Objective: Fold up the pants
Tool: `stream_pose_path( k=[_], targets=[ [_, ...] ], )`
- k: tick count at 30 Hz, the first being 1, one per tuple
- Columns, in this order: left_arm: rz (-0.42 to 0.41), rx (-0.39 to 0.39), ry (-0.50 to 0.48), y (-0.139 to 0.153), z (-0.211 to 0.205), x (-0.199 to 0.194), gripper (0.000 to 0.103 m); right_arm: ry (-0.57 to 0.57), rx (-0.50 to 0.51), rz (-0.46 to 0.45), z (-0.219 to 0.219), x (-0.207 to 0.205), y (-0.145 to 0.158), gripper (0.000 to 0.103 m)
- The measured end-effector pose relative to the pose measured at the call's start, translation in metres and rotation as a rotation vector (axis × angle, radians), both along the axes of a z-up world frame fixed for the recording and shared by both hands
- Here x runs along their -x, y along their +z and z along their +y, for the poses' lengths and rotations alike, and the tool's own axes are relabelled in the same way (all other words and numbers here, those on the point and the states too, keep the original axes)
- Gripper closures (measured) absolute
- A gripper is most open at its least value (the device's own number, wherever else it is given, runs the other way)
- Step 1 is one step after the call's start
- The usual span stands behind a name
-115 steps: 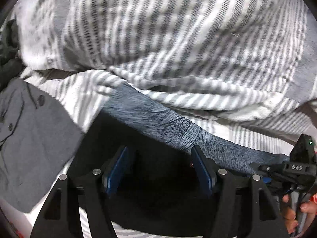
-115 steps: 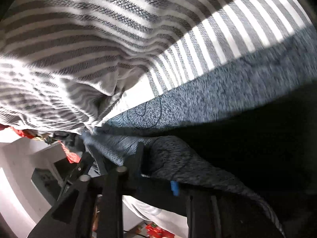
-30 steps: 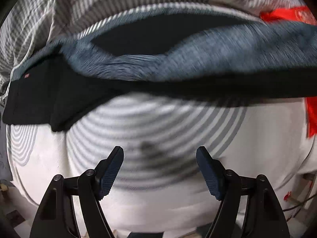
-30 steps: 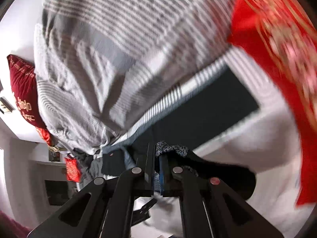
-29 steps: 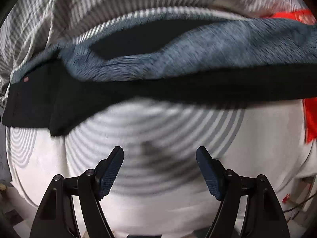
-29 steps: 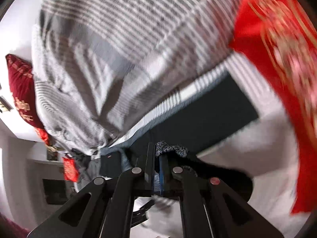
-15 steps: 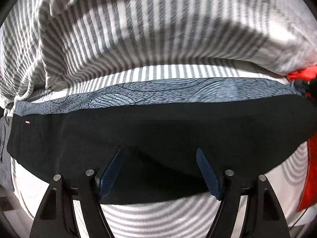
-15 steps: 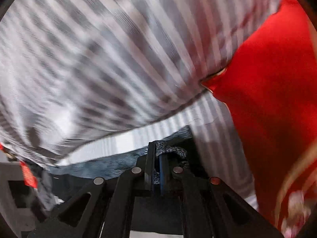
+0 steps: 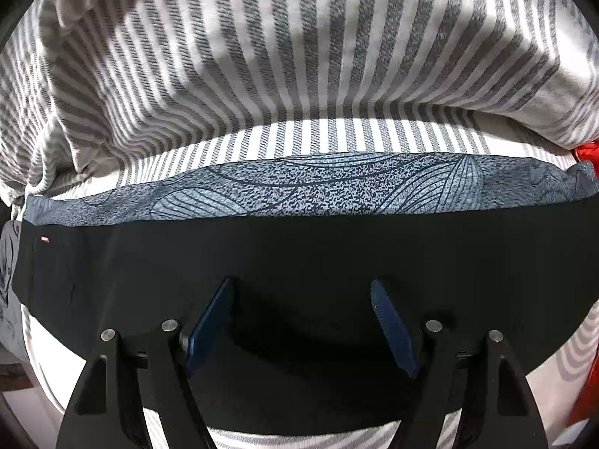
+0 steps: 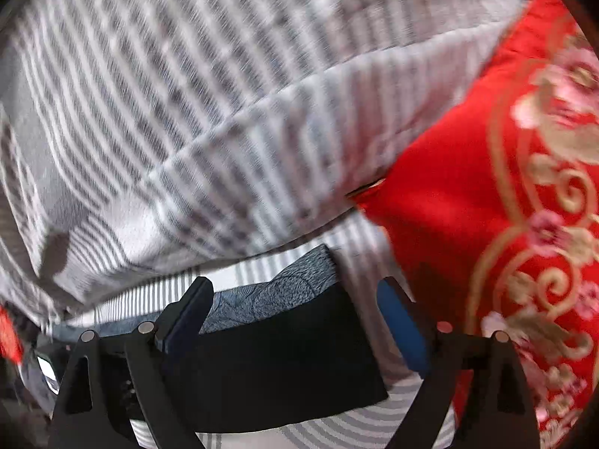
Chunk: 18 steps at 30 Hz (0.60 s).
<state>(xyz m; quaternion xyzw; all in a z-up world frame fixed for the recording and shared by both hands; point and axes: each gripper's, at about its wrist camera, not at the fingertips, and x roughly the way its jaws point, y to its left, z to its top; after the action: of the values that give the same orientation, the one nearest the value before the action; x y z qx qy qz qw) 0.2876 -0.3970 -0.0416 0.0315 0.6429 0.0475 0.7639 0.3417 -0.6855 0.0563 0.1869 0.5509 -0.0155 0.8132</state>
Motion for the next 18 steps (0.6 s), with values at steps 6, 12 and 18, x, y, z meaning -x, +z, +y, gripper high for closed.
stream_pose_path(
  k=[6,12,18],
  targets=[
    [-0.017,-0.021,-0.005,-0.004,0.000,0.001,0.018,0.109,-0.008,0.023,0.019,0.008,-0.002,0.012],
    [-0.013,-0.009,0.014,-0.003,0.003,0.001,0.018,0.138,-0.009,0.219,0.041,0.031,-0.086,0.011],
    [-0.012,-0.022,0.014,0.009,0.013,0.015,0.018,0.224,0.034,0.187,0.054,0.032,-0.092,0.000]
  ],
)
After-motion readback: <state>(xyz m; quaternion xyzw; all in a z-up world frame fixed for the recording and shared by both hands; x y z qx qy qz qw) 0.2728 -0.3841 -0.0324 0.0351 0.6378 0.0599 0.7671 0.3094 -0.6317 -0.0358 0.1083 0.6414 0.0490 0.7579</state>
